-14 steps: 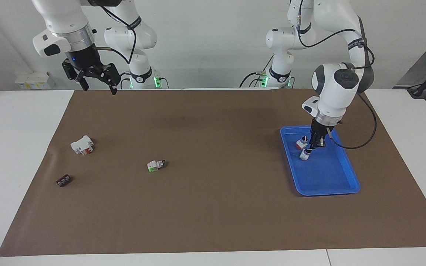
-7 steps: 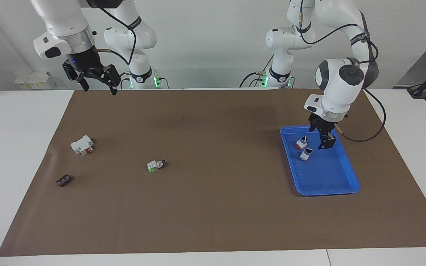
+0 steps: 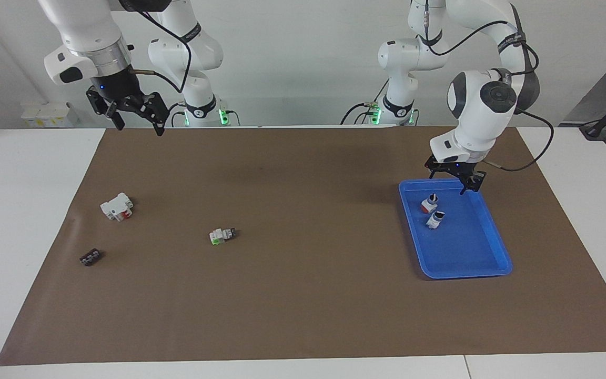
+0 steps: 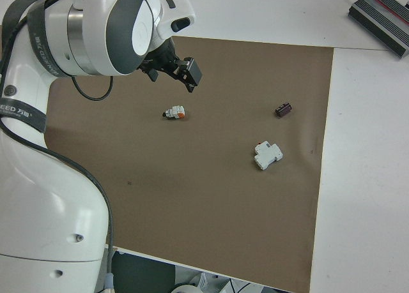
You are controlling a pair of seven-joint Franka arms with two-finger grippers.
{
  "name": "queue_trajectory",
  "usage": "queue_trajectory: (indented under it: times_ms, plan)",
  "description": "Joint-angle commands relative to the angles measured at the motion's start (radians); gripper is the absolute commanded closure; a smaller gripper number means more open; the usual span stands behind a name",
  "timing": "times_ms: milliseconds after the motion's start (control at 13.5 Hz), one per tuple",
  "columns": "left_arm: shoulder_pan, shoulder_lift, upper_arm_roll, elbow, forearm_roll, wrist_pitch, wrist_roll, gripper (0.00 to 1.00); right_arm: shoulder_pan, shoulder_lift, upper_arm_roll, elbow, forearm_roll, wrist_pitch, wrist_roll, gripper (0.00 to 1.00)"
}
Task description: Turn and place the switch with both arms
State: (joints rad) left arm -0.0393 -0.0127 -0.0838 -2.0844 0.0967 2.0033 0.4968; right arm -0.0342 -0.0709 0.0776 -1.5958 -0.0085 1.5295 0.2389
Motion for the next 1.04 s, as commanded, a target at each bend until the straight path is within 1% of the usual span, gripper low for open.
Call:
queue_trajectory:
  times_ms: [0, 74, 148, 222, 296, 593, 741, 963]
  plan:
    - [-0.005, -0.018, 0.007, 0.061, 0.003, -0.084, -0.128, 0.00, -0.049, -0.015, 0.005, -0.020, 0.002, 0.003, -0.079, 0.00]
    - [-0.004, -0.019, 0.007, 0.094, 0.000, -0.115, -0.174, 0.00, -0.050, -0.015, 0.005, -0.021, 0.004, 0.003, -0.078, 0.00]
    - [-0.001, -0.023, 0.007, 0.130, -0.026, -0.138, -0.188, 0.00, -0.050, -0.015, 0.004, -0.023, 0.004, 0.003, -0.078, 0.00]
    - [-0.002, -0.024, 0.009, 0.177, -0.072, -0.174, -0.195, 0.00, -0.052, -0.018, 0.004, -0.030, 0.004, 0.003, -0.078, 0.00]
    - [-0.008, -0.021, 0.010, 0.232, -0.090, -0.219, -0.217, 0.00, -0.052, -0.021, 0.004, -0.033, 0.004, 0.003, -0.076, 0.00]
    - [-0.028, -0.004, 0.018, 0.406, -0.094, -0.329, -0.286, 0.00, -0.050, -0.021, 0.004, -0.032, 0.007, 0.003, -0.067, 0.00]
    - [-0.040, 0.011, 0.030, 0.466, -0.112, -0.374, -0.317, 0.00, -0.050, -0.021, 0.004, -0.030, 0.015, 0.003, -0.069, 0.00]
    - [-0.080, 0.045, 0.078, 0.562, -0.126, -0.448, -0.334, 0.00, -0.041, -0.023, 0.007, -0.030, 0.021, 0.000, -0.069, 0.00]
